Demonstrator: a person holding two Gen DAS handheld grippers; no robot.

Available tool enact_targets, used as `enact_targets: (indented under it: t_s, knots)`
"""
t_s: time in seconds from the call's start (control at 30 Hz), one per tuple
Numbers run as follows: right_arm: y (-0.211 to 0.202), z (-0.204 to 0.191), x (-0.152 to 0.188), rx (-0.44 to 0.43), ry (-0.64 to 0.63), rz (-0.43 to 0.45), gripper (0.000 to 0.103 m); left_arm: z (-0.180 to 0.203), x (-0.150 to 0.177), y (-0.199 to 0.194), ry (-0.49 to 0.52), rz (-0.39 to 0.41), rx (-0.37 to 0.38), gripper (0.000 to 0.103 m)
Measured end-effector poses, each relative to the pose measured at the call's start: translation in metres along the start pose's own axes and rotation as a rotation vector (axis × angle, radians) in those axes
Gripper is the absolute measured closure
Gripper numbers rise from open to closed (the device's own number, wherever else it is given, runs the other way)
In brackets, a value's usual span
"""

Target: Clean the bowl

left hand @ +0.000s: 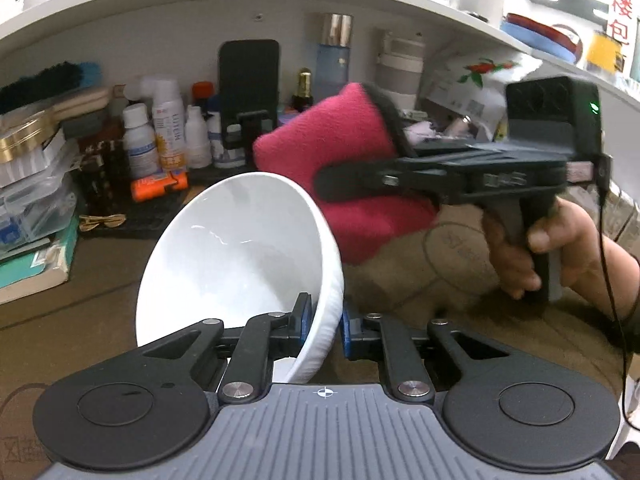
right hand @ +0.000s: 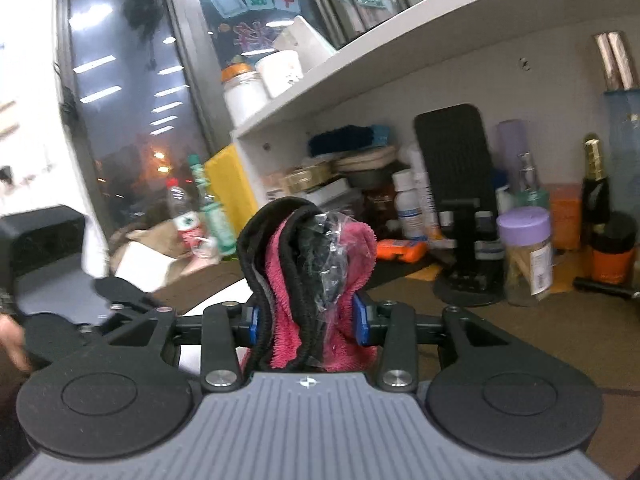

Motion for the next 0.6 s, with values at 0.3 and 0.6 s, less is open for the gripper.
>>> enact_targets:
  t_s: [0.3,0.6]
  knots:
    - [0.011,-0.025,0.015,-0.071,-0.040,-0.057,0.060,-0.031,0.007,-0.005,0.058,-0.051,-0.104,0.068]
    - [0.011,-0.007,0.012,-0.032,0.015,-0.039,0.060,-0.057,0.040,-0.003,0.078,-0.098,-0.153,0.060]
Point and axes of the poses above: each gripper's, at about its wrist camera, not at the fingertips, and y roughly the way its jaws point, z to its right, x to its underside, the point moved 10 cm from there along y, roughly the way its jaws point, and after that the axes turned 5 degrees about x, right-handed, at the moved point
